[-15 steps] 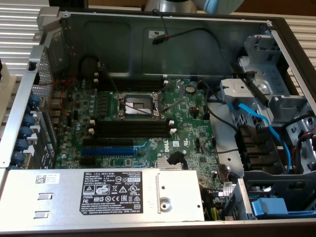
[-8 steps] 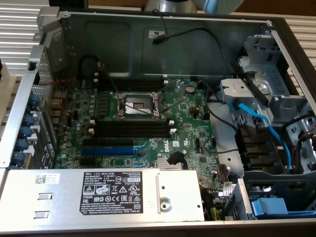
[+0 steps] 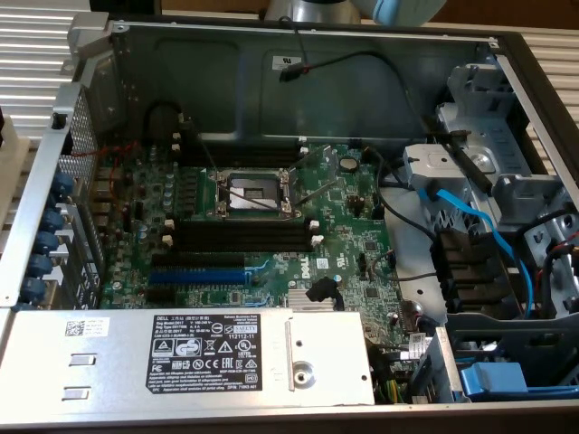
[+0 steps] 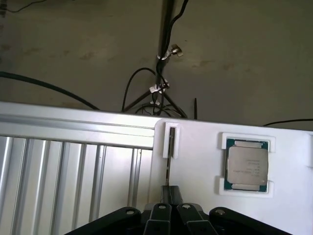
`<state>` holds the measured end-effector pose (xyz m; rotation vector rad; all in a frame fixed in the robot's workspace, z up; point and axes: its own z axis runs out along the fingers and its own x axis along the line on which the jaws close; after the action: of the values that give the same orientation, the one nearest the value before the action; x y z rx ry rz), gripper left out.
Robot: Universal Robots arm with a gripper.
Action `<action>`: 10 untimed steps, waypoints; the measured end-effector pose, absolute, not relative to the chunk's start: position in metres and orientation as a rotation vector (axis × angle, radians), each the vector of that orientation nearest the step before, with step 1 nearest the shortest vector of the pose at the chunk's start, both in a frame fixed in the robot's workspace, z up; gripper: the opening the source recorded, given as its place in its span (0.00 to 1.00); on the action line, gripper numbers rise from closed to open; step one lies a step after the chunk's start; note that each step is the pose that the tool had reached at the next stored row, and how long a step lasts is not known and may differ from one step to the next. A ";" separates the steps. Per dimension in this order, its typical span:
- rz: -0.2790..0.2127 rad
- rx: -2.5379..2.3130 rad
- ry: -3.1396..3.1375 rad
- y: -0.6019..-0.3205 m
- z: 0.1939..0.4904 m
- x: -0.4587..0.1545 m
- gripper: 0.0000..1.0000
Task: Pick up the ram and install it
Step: 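Pick up the ram and move it above insertion slot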
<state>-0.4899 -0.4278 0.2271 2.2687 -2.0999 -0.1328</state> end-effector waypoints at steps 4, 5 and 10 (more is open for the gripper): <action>-0.131 2.270 -2.100 -0.428 0.225 -0.491 0.10; -0.131 2.270 -2.100 -0.428 0.225 -0.492 0.10; -0.131 2.270 -2.100 -0.428 0.224 -0.492 0.10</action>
<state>-0.4916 -0.4279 0.2245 2.2700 -2.1000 -0.1313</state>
